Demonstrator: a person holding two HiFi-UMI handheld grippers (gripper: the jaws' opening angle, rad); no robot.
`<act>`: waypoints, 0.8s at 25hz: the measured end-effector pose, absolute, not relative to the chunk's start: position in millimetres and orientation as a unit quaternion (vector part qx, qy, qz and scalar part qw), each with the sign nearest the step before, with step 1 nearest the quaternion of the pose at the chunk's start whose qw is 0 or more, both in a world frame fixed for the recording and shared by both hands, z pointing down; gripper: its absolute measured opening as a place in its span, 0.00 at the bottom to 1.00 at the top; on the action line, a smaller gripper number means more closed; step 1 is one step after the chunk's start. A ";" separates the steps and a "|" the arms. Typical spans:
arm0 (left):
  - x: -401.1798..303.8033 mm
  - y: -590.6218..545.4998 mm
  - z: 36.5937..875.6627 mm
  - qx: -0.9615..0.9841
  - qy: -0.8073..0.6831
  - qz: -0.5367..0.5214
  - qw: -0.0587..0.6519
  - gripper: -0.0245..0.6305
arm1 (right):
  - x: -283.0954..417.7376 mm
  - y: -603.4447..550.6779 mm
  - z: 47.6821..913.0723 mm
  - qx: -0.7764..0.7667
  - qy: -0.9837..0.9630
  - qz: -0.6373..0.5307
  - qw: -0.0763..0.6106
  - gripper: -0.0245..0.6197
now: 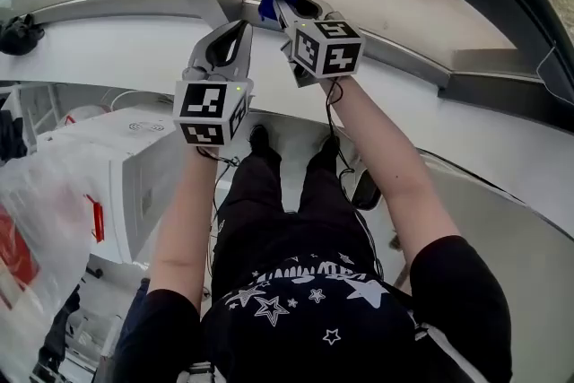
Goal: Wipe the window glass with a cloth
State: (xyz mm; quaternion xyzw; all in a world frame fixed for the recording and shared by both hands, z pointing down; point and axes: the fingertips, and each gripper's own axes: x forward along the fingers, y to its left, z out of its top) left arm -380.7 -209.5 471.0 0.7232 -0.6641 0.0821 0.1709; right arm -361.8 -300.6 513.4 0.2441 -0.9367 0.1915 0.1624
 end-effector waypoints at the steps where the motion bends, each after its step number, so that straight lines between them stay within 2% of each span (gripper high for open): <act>1: -386.6 -207.6 474.5 0.723 -0.665 0.069 0.176 0.05 | -371.4 -301.9 518.9 0.244 -0.936 0.189 0.168 0.15; 6: -415.0 -196.4 494.5 0.710 -0.676 0.059 0.189 0.05 | -409.6 -315.2 531.5 0.241 -0.940 0.159 0.182 0.15; 10: -420.0 -193.4 509.2 0.706 -0.677 0.072 0.194 0.05 | -408.3 -323.7 542.2 0.251 -0.937 0.162 0.181 0.15; 20: -350.0 -218.6 518.5 0.728 -0.651 0.096 0.193 0.05 | -322.2 -344.8 551.7 0.276 -0.933 0.149 0.175 0.15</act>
